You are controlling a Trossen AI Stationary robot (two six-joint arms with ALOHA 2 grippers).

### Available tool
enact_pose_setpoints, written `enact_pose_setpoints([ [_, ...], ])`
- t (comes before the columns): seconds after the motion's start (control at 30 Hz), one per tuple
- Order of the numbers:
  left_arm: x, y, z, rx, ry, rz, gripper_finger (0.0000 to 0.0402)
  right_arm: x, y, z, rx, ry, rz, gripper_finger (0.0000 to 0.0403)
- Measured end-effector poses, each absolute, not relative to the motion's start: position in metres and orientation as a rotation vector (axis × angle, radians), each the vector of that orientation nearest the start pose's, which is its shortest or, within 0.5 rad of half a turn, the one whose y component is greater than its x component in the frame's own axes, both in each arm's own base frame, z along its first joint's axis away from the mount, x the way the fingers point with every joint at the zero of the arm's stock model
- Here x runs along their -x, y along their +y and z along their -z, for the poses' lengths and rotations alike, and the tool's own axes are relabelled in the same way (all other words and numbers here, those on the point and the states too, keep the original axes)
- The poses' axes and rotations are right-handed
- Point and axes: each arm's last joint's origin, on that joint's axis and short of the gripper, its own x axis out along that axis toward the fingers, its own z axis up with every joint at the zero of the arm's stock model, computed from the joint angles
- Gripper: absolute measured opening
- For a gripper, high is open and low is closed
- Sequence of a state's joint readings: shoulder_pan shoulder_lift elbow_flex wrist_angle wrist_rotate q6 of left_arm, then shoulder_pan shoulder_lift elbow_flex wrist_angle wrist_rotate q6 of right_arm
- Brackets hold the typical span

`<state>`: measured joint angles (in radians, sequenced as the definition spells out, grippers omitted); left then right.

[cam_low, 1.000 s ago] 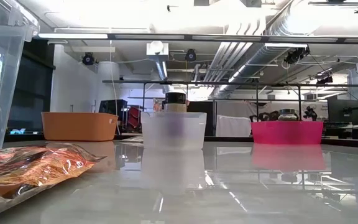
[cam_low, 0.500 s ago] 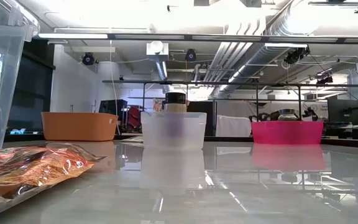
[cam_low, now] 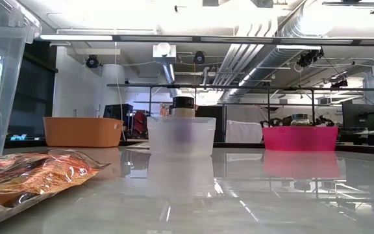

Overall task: Sort spices by type
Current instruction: Put the bottom gold seasoning bottle into the left transparent bin

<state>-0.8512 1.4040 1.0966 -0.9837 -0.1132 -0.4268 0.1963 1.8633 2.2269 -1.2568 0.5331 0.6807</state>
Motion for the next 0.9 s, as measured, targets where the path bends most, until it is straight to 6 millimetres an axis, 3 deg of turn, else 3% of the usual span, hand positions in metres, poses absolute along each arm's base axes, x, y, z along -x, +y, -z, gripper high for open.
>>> enact_pose_setpoints([
  [0.2, -0.179, -0.178, -0.246, -0.133, 1.305, 0.290, 0.0242, -0.358, 0.056, -0.427, -0.315, 0.685, 0.576, 0.0346],
  [0.37, -0.178, -0.180, -0.246, -0.191, 1.288, 0.347, 0.0242, -0.358, 0.056, -0.427, -0.315, 0.685, 0.576, 0.0346],
  [0.57, -0.165, -0.187, -0.260, -0.413, 1.311, 0.546, 0.0242, -0.358, 0.056, -0.427, -0.312, 0.688, 0.571, 0.0346],
  [0.73, -0.145, -0.196, -0.269, -0.835, 1.222, 0.910, 0.0242, -0.358, 0.056, -0.427, -0.316, 0.689, 0.570, 0.0346],
  [0.9, -0.136, -0.205, -0.263, -1.093, 1.071, 1.048, 0.0242, -0.358, 0.056, -0.427, -0.347, 0.680, 0.582, 0.0346],
])
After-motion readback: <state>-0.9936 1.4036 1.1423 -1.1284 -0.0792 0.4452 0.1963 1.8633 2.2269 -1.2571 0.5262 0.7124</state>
